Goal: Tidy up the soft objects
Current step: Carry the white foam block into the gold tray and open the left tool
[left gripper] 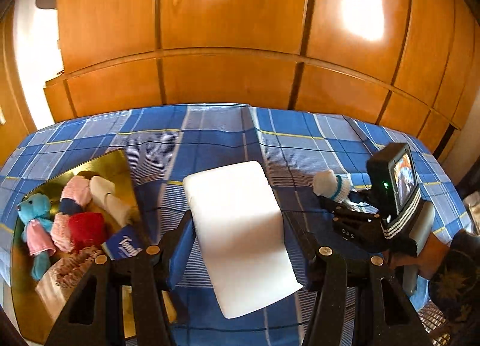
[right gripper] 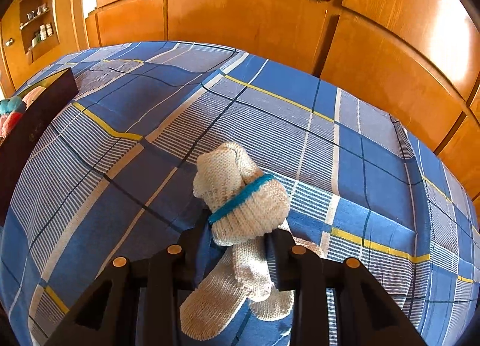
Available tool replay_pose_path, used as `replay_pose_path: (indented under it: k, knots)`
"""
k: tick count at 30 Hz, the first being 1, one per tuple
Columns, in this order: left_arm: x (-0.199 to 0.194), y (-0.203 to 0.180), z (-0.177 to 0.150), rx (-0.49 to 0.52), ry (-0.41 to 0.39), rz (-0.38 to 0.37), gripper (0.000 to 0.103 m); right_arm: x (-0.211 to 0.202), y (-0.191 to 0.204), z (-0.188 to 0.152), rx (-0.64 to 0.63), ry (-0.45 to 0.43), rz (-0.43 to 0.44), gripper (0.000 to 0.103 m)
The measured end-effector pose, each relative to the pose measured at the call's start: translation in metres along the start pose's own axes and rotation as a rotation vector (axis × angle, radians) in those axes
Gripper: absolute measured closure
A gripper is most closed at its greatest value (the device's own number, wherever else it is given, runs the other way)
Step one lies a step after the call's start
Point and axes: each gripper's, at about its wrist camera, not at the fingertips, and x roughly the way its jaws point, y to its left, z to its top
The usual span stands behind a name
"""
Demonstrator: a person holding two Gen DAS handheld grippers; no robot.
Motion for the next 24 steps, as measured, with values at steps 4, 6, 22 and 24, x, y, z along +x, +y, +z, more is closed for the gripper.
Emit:
replay_pose_path:
  k: [4, 6, 22, 24]
  knots:
    - [-0.006, 0.014, -0.001, -0.027, -0.012, 0.017, 0.045, 0.000, -0.003, -0.002, 0.015, -0.013, 0.012, 0.070]
    - [-0.008, 0.020, -0.001, -0.041, -0.014, 0.022, 0.045, 0.000, -0.003, -0.002, 0.018, -0.016, 0.013, 0.070]
    - [-0.011, 0.063, -0.008, -0.131, -0.009, 0.079, 0.045, 0.000, -0.002, -0.003, 0.022, -0.020, 0.011, 0.070]
    - [-0.012, 0.067, -0.009, -0.138, -0.008, 0.088, 0.045, 0.000, -0.002, -0.003, 0.022, -0.019, 0.012, 0.070]
